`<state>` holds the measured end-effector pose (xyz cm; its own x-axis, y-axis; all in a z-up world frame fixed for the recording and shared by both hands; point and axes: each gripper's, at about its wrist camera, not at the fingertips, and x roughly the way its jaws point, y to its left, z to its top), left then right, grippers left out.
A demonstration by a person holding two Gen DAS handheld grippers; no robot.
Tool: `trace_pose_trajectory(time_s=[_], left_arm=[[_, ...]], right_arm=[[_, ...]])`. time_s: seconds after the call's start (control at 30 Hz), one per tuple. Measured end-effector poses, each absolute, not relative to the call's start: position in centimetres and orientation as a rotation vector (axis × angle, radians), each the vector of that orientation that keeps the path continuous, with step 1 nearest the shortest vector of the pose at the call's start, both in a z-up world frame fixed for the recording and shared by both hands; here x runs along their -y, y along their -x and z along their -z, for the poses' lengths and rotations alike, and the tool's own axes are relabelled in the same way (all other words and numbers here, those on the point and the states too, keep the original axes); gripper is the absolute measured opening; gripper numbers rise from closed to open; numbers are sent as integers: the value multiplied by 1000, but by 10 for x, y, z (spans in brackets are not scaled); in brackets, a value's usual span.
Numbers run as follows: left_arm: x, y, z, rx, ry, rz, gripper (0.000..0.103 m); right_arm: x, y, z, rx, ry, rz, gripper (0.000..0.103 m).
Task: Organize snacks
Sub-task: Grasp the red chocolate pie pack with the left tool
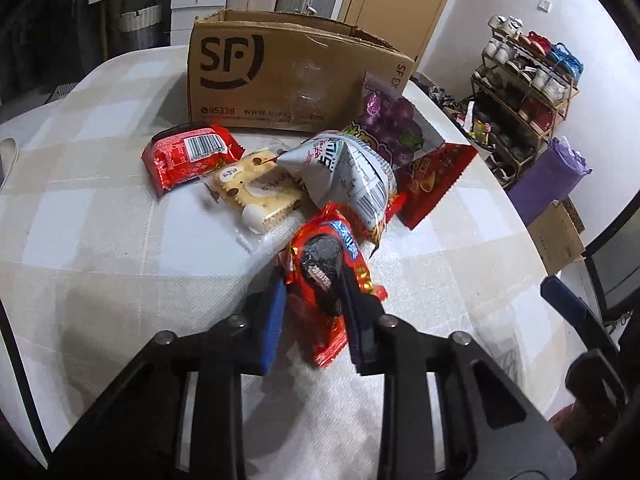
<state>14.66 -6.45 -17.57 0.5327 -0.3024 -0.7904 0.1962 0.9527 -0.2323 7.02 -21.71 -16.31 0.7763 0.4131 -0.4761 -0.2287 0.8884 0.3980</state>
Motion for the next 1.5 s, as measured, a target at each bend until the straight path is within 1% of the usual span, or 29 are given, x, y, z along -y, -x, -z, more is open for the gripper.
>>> trace_pose_trajectory(time_s=[0.13, 0.17, 0.2, 0.27, 0.33, 0.37, 0.43, 0.47, 0.5, 0.6, 0.73, 0.83, 0.87, 0.93, 1.07, 1.2, 1.5], left_arm=[[39, -134, 184, -972, 173, 282, 25], [37, -138, 186, -983, 196, 276, 30], [31, -136, 189, -990, 213, 269, 39], [26, -142, 194, -1016, 254, 258, 50], [24, -141, 199, -1038, 280, 246, 54], [27, -145, 200, -1048, 285, 236, 61], [34, -149, 200, -1058, 280, 206, 67], [39, -153, 201, -1067, 266, 187, 75], [44, -155, 201, -1070, 251, 178, 79], [65, -164, 203, -1065, 148, 134, 81], [83, -168, 205, -1039, 60, 119, 81], [85, -167, 203, -1031, 43, 155, 64], [85, -166, 202, -1031, 33, 163, 53], [84, -163, 200, -1029, 18, 180, 48], [77, -151, 196, -1024, 7, 241, 43], [67, -139, 194, -1012, -14, 256, 43], [36, -118, 174, -969, 37, 260, 43]], right_arm=[[211, -69, 161, -588, -317, -355, 102], [210, -67, 161, -586, -315, -356, 102], [210, -66, 160, -584, -313, -358, 102], [209, -65, 159, -580, -307, -358, 102], [209, -65, 160, -581, -306, -358, 102], [209, -65, 160, -581, -311, -359, 102], [211, -65, 161, -581, -315, -359, 102], [212, -65, 162, -581, -317, -359, 102], [213, -65, 162, -583, -322, -359, 102], [217, -65, 163, -582, -333, -359, 102], [222, -63, 165, -581, -343, -356, 102], [227, -63, 167, -583, -362, -355, 102], [227, -63, 168, -584, -366, -354, 102], [229, -62, 168, -584, -378, -355, 102], [227, -60, 167, -582, -375, -354, 102], [224, -59, 164, -584, -363, -352, 102], [207, -70, 150, -597, -292, -369, 102]])
